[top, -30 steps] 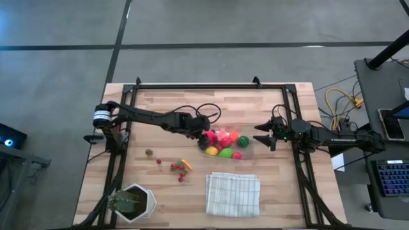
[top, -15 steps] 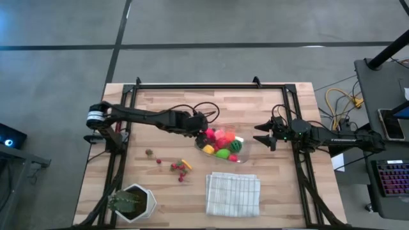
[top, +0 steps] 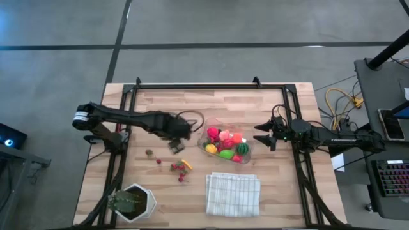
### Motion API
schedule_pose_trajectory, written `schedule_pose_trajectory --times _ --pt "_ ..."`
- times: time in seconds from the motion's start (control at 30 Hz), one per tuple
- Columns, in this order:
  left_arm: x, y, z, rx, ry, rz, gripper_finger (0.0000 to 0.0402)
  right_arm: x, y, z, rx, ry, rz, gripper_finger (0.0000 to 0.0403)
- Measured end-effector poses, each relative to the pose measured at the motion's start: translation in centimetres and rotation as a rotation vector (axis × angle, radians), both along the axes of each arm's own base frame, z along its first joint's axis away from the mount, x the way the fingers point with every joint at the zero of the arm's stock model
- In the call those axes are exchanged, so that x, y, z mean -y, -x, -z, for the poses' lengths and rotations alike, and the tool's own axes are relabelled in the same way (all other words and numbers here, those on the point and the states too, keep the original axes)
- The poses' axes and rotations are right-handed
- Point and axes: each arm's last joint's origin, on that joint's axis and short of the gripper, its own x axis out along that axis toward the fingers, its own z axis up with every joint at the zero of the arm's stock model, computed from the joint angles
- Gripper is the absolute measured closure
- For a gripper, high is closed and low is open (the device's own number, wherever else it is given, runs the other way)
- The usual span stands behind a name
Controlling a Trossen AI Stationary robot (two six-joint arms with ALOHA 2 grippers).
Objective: Pick and placing Produce into tupperware
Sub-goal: Put the red strawberry into the transparent bin
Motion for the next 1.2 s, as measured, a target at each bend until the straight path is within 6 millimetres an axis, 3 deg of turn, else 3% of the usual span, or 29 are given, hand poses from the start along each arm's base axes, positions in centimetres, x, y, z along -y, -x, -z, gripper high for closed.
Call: schedule_pose_trajectory --times 0.17,0.33,0.43,0.6,0.73,0.97,1.2 --pt "1.2 2.7 0.4 -0.288 -0.006 -0.025 0.0171 0.0 0.0 0.0 0.0 0.0 0.0 0.0074" --pt "1.0 3.7 0.7 -0.329 0.089 -0.483 0.0171 0.0 0.0 0.0 0.0 0.0 0.001 0.0073" --pt "1.0 3.3 1.4 -0.255 0.13 -0.675 0.0171 0.0 0.0 0.0 0.0 0.0 0.0 0.0074" --pt "1.9 2.4 1.6 -0.134 0.189 -0.737 0.0171 0.0 0.0 0.0 0.0 0.0 0.0 0.0074" --pt "2.5 2.3 1.8 -0.139 0.212 -0.73 0.0171 0.0 0.0 0.0 0.0 0.0 0.0 0.0074" --pt "2.7 2.0 1.8 -0.065 0.221 -0.932 0.0171 0.0 0.0 0.0 0.0 0.0 0.0 0.0074" --pt "3.0 4.2 3.0 -0.253 0.121 -0.997 0.0171 0.0 0.0 0.0 0.0 0.0 0.0 0.0074"
